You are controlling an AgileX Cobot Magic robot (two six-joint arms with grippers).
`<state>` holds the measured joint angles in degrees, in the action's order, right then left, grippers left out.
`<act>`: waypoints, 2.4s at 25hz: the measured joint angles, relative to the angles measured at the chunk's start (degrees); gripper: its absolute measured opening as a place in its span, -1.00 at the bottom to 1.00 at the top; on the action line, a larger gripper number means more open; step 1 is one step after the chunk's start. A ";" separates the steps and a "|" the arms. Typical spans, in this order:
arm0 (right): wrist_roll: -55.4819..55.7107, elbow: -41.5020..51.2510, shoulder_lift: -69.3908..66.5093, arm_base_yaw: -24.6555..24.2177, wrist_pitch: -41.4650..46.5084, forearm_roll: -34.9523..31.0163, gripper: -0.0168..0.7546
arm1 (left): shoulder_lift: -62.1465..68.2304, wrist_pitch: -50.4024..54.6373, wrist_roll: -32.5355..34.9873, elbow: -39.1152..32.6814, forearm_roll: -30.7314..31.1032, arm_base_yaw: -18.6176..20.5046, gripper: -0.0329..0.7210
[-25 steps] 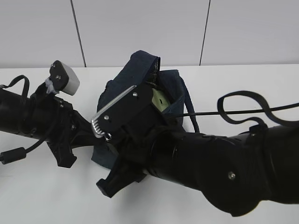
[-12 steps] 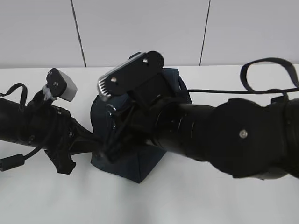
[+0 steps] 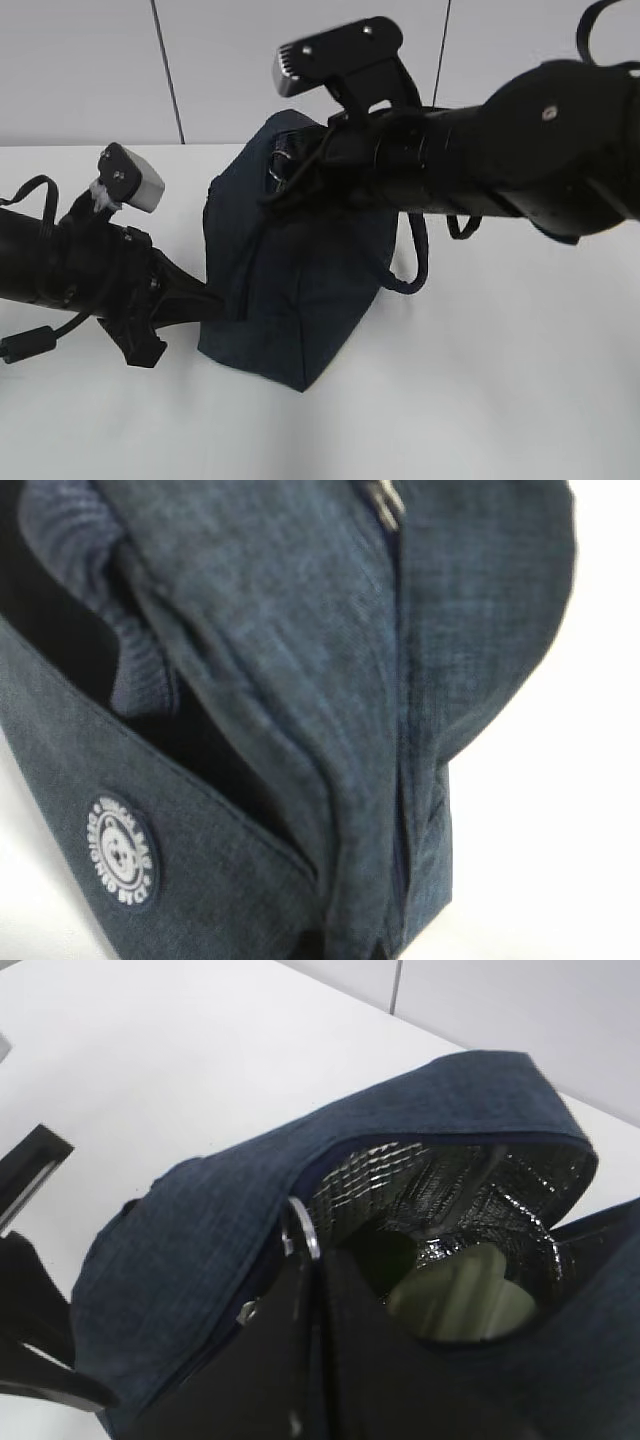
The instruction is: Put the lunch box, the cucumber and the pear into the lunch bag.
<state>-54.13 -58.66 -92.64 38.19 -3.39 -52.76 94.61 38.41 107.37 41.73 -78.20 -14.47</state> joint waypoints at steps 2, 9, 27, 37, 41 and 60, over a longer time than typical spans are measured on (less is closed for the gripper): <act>-0.13 -1.75 -0.65 -2.09 2.21 -0.10 -0.96 | 0.00 0.00 0.00 0.00 0.00 0.00 -0.90; -0.47 -2.35 -2.29 -2.76 1.51 0.47 -0.96 | 0.00 -0.17 0.00 0.00 0.50 0.00 -0.90; -4.89 -7.21 -2.60 -6.85 2.26 -0.85 -0.96 | 0.00 -0.63 -0.54 0.00 2.15 0.00 -0.90; -6.12 -10.58 -5.43 -14.49 4.47 -1.11 -0.96 | -0.04 -1.24 -0.54 -1.00 2.07 -0.06 -0.90; -6.35 -13.47 -9.72 -17.52 5.68 -1.11 -0.96 | -0.04 -1.24 -0.59 -1.00 2.35 -0.06 -0.90; -6.38 -28.99 -30.31 -28.15 21.94 -5.20 -0.96 | -0.04 -2.84 -0.60 -1.00 1.74 -0.17 -0.91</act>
<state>-60.51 -87.65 -122.95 10.04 18.55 -57.96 94.57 35.57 106.77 40.73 -76.47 -14.64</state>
